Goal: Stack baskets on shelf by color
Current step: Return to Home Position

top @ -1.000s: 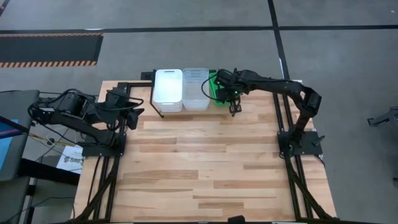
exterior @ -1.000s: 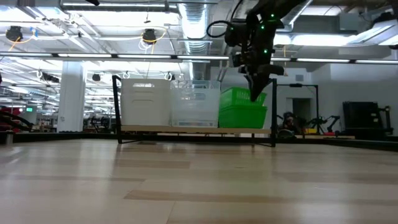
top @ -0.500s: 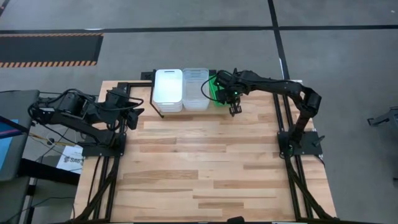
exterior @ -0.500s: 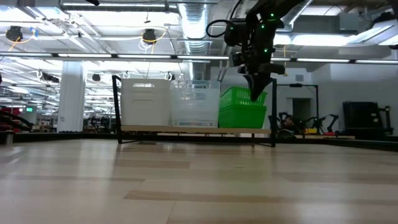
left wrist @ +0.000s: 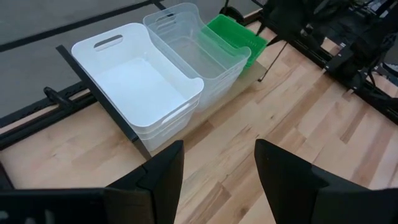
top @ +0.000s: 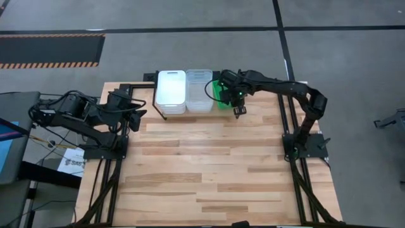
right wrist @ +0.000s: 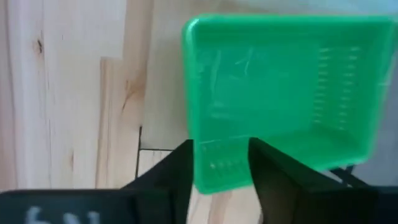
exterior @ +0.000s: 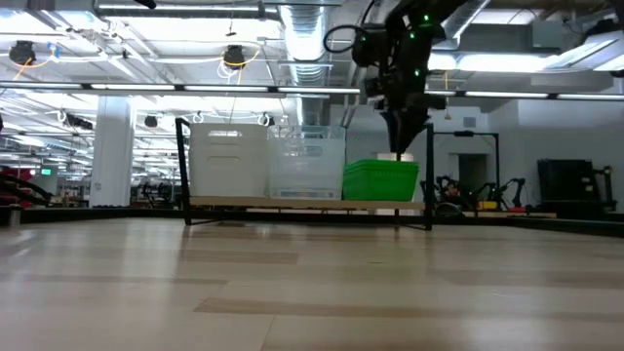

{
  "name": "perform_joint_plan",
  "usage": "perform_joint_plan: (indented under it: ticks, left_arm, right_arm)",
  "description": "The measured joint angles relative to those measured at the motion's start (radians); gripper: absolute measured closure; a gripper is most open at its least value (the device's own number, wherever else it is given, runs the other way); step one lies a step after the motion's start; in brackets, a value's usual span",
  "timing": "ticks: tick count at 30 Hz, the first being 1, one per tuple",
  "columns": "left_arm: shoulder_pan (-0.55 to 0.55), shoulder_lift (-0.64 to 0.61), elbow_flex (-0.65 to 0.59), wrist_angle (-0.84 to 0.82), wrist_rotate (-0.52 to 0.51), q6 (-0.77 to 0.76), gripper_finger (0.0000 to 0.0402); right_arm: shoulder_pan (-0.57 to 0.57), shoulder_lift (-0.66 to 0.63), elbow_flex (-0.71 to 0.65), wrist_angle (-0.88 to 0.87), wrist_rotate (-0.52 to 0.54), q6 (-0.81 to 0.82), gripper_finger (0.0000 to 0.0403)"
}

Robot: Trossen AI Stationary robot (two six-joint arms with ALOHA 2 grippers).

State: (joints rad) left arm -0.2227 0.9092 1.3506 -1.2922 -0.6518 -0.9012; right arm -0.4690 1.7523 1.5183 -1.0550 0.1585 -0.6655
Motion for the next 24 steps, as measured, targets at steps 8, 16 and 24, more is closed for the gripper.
perform_joint_plan:
  ticks: [8,16,24]
  left_arm:
    - [0.000,0.000,0.000,0.000,0.038,0.010,0.0216]
    - [0.000,-0.006,0.000,0.123,0.050,0.141,0.0216]
    - [0.000,-0.165,-0.034,0.482,0.066,0.520,0.0216]
  right_arm:
    - [0.005,-0.017,0.274,-0.160,-0.020,0.153,0.0165]
    - [0.033,-0.237,0.323,-0.163,-0.156,0.351,0.0171]
    - [0.161,-0.659,-0.040,0.031,-0.158,0.650,0.0176]
